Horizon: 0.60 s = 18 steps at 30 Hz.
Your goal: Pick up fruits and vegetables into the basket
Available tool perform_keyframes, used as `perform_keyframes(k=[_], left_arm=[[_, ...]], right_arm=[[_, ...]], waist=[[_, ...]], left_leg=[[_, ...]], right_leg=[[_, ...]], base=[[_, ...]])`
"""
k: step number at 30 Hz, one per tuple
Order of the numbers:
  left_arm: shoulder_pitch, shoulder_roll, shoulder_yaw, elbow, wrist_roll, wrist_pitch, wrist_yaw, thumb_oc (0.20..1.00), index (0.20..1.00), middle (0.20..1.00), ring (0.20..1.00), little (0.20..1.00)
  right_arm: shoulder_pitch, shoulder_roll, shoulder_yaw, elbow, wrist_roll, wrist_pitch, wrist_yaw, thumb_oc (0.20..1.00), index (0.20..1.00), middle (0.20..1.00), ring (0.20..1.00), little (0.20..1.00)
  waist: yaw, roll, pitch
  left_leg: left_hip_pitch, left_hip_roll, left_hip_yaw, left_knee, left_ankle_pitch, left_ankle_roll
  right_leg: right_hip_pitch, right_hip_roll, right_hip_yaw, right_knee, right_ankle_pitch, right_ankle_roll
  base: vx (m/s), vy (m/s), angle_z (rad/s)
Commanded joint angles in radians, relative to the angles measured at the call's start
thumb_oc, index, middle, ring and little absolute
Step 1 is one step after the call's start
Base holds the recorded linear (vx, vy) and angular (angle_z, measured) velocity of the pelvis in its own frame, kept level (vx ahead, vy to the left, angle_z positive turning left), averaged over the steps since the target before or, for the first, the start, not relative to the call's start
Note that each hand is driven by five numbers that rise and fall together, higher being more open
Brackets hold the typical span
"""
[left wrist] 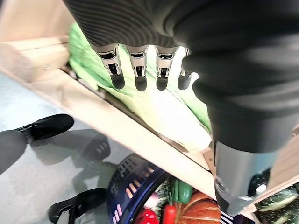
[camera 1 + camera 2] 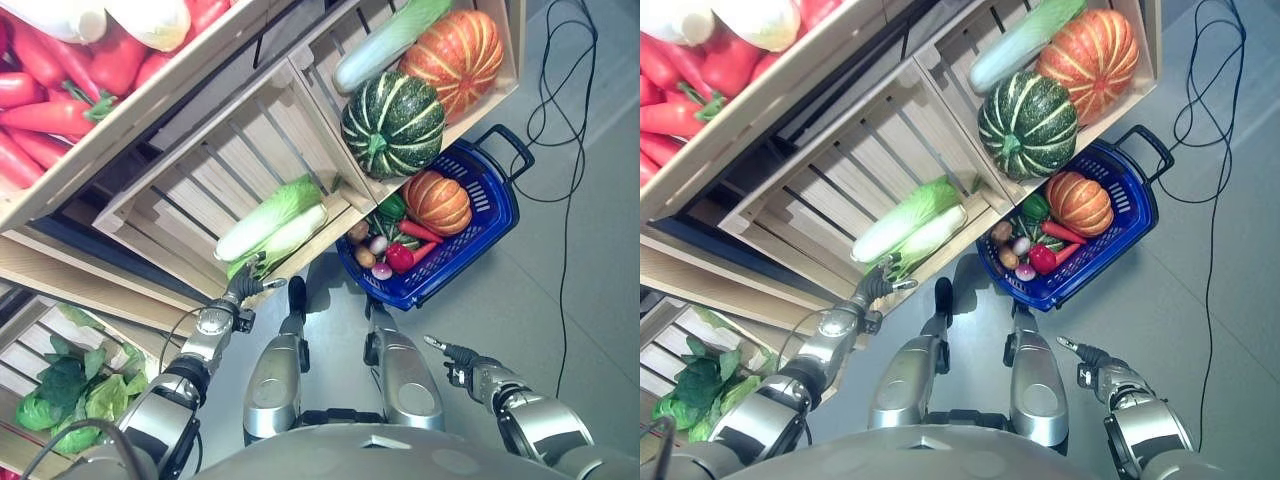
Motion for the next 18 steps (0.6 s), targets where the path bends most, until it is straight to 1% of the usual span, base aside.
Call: perform_keyframes(k=[1,4,5,7,10,13,15,18], left_arm=[[-0.065,0.058,-0.033,-0.086,-0.068,-0.073,0.058,1.0,1.0,1.0,1.0,1.0],[-0.096,0.087,-0.039,-0.149,-0.044,-0.102,0.139,1.0,1.0,1.0,1.0,1.0],[-0.111,0.098,-0.043,-0.173,-0.013,-0.109,0.193,1.0,1.0,1.0,1.0,1.0],[-0.144,0.119,-0.047,-0.213,0.021,-0.111,0.257,1.0,1.0,1.0,1.0,1.0],[-0.187,0.133,-0.046,-0.234,0.036,-0.1,0.306,1.0,1.0,1.0,1.0,1.0],[-0.227,0.143,-0.04,-0.233,0.084,-0.074,0.369,1.0,1.0,1.0,1.0,1.0],[-0.262,0.158,-0.032,-0.21,0.146,-0.049,0.431,1.0,1.0,1.0,1.0,1.0],[-0.304,0.171,-0.024,-0.167,0.217,-0.007,0.491,1.0,1.0,1.0,1.0,1.0]], right_arm=[[0.002,-0.025,0.042,-0.027,0.047,-0.002,-0.018,1.0,1.0,1.0,1.0,1.0],[-0.011,-0.023,0.041,-0.03,0.058,-0.008,-0.02,1.0,1.0,1.0,1.0,1.0],[-0.018,-0.02,0.045,-0.032,0.062,-0.007,-0.023,1.0,1.0,1.0,1.0,1.0],[-0.031,-0.018,0.049,-0.034,0.069,-0.003,-0.027,1.0,1.0,1.0,1.0,1.0],[-0.044,-0.019,0.052,-0.032,0.07,0.0,-0.029,1.0,1.0,1.0,1.0,1.0],[-0.052,-0.017,0.058,-0.032,0.078,0.002,-0.033,1.0,1.0,1.0,1.0,1.0],[-0.055,-0.016,0.064,-0.038,0.082,0.004,-0.033,1.0,1.0,1.0,1.0,1.0],[-0.058,-0.012,0.072,-0.041,0.083,0.0,-0.034,1.0,1.0,1.0,1.0,1.0]], waist=[[0.023,-0.024,0.019],[0.024,-0.03,0.04],[0.025,-0.032,0.048],[0.028,-0.035,0.059],[0.029,-0.035,0.071],[0.029,-0.036,0.071],[0.027,-0.043,0.071],[0.021,-0.053,0.071]], left_leg=[[-0.107,-0.04,0.009,0.111,-0.074,0.033],[-0.135,-0.043,0.008,0.141,-0.081,0.037],[-0.148,-0.044,0.008,0.152,-0.083,0.038],[-0.17,-0.047,0.005,0.174,-0.086,0.041],[-0.2,-0.053,-0.003,0.21,-0.091,0.045],[-0.235,-0.057,-0.009,0.25,-0.098,0.046],[-0.261,-0.055,-0.01,0.276,-0.104,0.048],[-0.275,-0.053,-0.008,0.287,-0.106,0.048]], right_leg=[[-0.076,-0.031,0.03,0.173,-0.106,0.063],[-0.104,-0.03,0.033,0.198,-0.107,0.063],[-0.116,-0.03,0.032,0.209,-0.108,0.062],[-0.139,-0.031,0.027,0.234,-0.113,0.061],[-0.168,-0.03,0.022,0.274,-0.125,0.055],[-0.203,-0.031,0.018,0.318,-0.137,0.051],[-0.229,-0.03,0.019,0.35,-0.147,0.047],[-0.246,-0.025,0.022,0.364,-0.152,0.045]], base=[[-0.07,-0.014,-0.06],[-0.08,-0.026,-0.04],[-0.07,-0.027,0.01],[-0.08,-0.029,0.0],[-0.07,-0.021,0.04],[-0.02,-0.016,0.03],[-0.02,-0.036,0.02],[0.0,-0.011,0.01]])
